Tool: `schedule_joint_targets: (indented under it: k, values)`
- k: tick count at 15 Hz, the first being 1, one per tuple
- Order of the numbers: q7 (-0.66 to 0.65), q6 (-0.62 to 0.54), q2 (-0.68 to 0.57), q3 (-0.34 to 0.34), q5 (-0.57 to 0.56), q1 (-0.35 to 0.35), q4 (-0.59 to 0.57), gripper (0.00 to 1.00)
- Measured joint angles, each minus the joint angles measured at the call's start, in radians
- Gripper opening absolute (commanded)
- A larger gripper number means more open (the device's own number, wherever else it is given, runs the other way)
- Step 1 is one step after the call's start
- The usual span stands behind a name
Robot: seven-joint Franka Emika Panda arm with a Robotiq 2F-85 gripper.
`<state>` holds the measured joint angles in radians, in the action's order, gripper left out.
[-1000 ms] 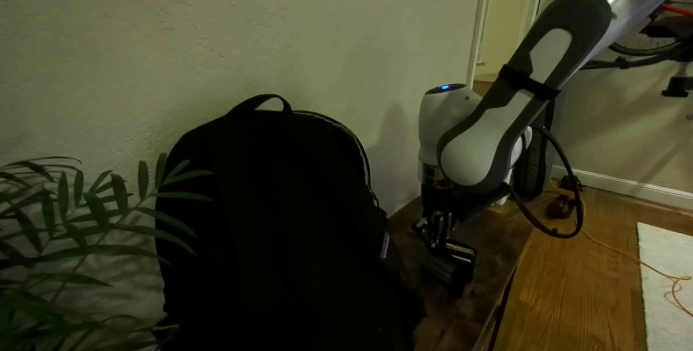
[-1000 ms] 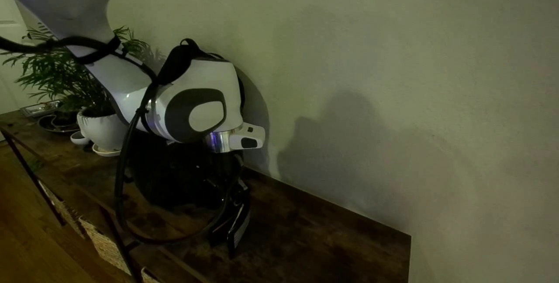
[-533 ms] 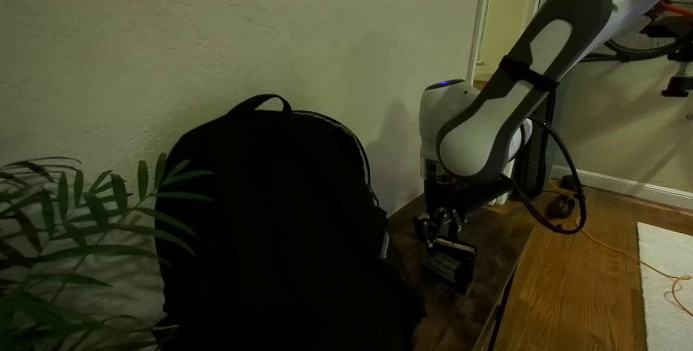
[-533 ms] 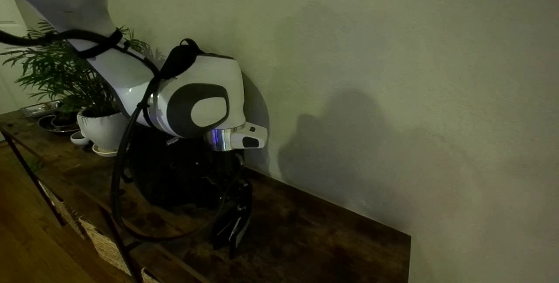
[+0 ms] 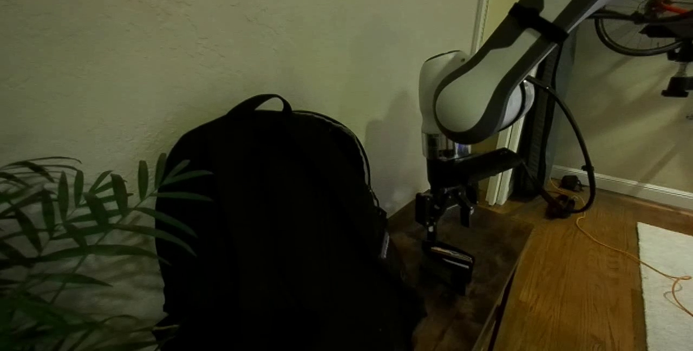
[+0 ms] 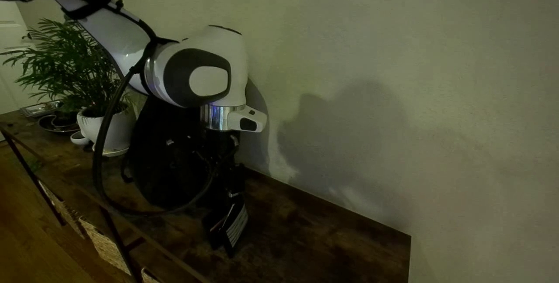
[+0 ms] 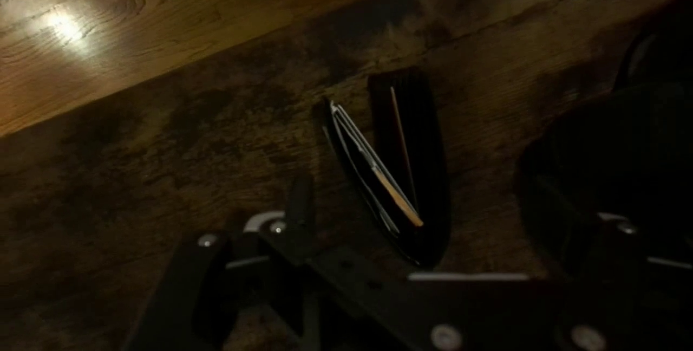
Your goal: Put the wallet in the bag
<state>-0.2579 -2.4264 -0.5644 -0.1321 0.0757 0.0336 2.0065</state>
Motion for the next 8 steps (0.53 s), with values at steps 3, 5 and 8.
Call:
schedule_joint_targets:
  k: [3, 5, 8]
  values:
    - [0.001, 0.029, 0.012, 0.003, 0.004, -0.018, 0.003, 1.0]
    - [0.005, 0.04, 0.012, 0.007, 0.005, -0.031, 0.006, 1.0]
    - [0.026, 0.054, 0.012, 0.02, 0.011, -0.049, 0.014, 1.0]
